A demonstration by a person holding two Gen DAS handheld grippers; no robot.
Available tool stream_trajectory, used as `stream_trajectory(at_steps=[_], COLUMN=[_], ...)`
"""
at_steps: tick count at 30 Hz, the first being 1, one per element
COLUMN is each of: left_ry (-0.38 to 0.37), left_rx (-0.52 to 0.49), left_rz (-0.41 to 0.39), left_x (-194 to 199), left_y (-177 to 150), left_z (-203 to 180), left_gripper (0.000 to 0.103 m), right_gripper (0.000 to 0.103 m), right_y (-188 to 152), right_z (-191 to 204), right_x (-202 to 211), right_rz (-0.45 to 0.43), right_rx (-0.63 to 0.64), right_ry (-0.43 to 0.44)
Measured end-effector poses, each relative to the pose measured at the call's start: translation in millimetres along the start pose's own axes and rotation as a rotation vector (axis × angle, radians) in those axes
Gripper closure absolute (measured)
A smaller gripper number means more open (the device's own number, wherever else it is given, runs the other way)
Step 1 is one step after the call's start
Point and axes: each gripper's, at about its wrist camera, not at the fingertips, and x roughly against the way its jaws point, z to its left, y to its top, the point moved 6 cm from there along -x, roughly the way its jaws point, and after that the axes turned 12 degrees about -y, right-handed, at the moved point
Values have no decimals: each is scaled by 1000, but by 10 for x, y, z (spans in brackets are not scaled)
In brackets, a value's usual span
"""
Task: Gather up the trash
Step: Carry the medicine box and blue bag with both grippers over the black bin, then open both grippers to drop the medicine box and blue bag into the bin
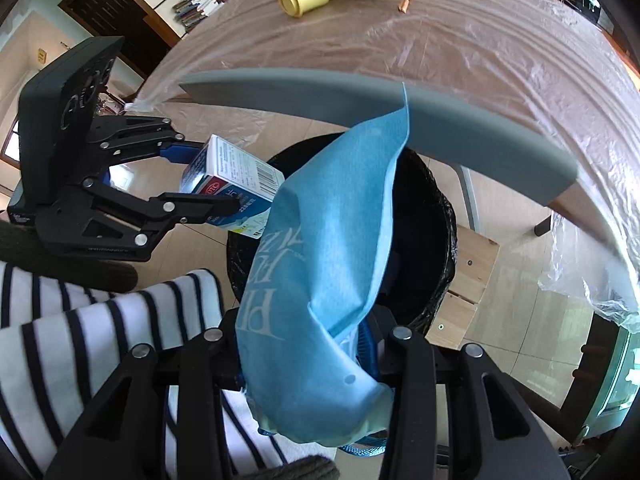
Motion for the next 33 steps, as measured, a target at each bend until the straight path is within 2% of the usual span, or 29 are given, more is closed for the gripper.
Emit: stream_trajectory(at_steps=[11, 33], left_ry=[15, 66], left_rx=[19, 12], left_rz=[26, 51], left_x=[-134, -417], left_y=[-39, -33], left_z=[92, 104], left_gripper=[56, 56], right_gripper=[63, 63], right_y=[28, 9], right_z=[12, 20], right_x=[-352, -588], right_rz=[53, 61], right_rx=[-39, -11], right_ry=[-36, -75])
